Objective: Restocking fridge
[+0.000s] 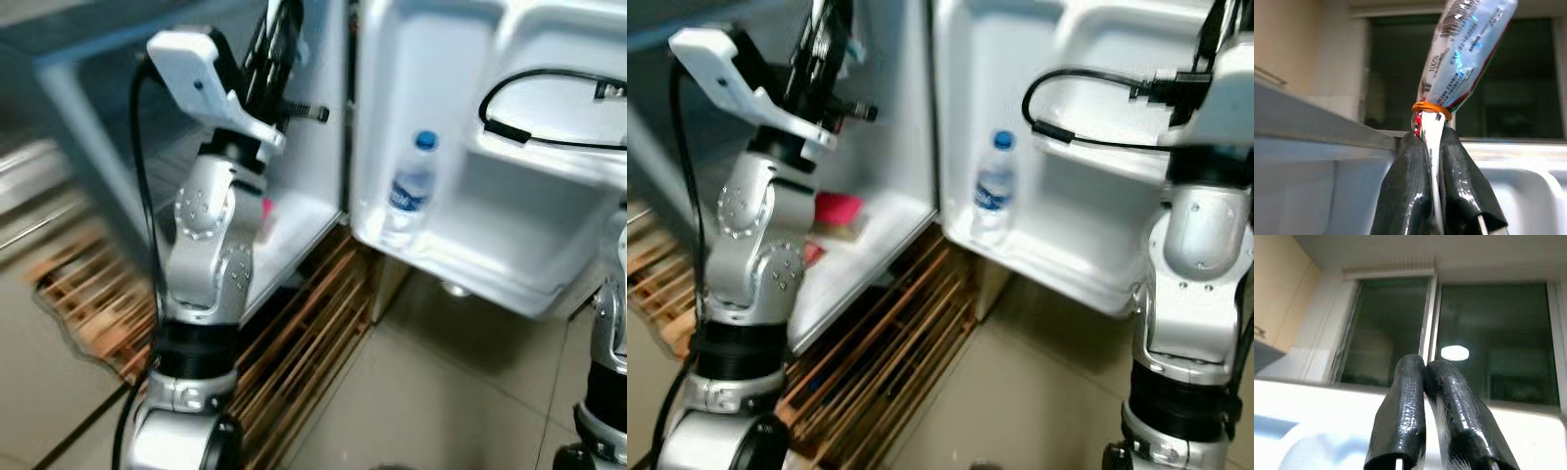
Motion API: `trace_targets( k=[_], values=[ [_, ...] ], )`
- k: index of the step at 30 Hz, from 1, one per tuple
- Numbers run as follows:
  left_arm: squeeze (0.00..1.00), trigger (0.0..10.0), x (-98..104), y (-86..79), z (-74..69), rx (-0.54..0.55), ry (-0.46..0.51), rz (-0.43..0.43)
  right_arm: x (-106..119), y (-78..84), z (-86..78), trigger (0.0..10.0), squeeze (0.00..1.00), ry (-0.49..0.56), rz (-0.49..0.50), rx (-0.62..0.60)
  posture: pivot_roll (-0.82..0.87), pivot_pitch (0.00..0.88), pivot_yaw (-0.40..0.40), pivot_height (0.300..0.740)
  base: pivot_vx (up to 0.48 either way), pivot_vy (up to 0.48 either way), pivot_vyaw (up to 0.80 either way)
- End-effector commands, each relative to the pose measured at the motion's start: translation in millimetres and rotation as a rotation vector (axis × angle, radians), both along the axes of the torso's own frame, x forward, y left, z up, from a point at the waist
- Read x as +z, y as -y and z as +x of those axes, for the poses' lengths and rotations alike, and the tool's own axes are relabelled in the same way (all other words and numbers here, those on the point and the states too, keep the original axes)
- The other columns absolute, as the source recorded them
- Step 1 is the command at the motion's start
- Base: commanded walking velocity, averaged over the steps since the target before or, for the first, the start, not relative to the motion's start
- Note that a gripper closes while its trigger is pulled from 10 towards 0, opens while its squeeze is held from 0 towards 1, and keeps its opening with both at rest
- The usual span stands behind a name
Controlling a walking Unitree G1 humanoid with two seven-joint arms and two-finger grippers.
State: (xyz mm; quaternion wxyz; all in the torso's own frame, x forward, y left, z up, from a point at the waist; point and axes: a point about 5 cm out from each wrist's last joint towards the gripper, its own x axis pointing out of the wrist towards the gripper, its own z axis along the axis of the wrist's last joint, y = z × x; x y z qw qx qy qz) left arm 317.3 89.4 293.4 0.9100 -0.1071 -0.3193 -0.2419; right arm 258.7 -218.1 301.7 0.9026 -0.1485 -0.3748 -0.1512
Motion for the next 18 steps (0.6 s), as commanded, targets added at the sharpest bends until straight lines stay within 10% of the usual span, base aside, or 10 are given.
trace_targets(
  k=[1,12,18],
  values=[
    [0.0,10.0,0,18.4,3.1,-0.095,-0.007,0.084,-8,11.9,-3.5,10.0,0.2,-0.038,0.06,-0.029,-0.24,0.0,0.049,0.74,0.0,0.0,0.0],
    [0.0,10.0,-18,74.5,17.8,-0.322,0.032,0.418,-90,28.3,-37.5,10.0,0.2,-0.323,0.121,-0.156,-0.32,0.0,0.104,0.74,0.0,0.0,0.0],
    [0.0,10.0,-32,75.5,13.0,-0.407,0.065,0.496,-104,22.9,-63.0,10.0,0.2,-0.374,0.112,-0.195,-0.38,0.033,0.159,0.74,0.0,0.0,0.0]
  ],
)
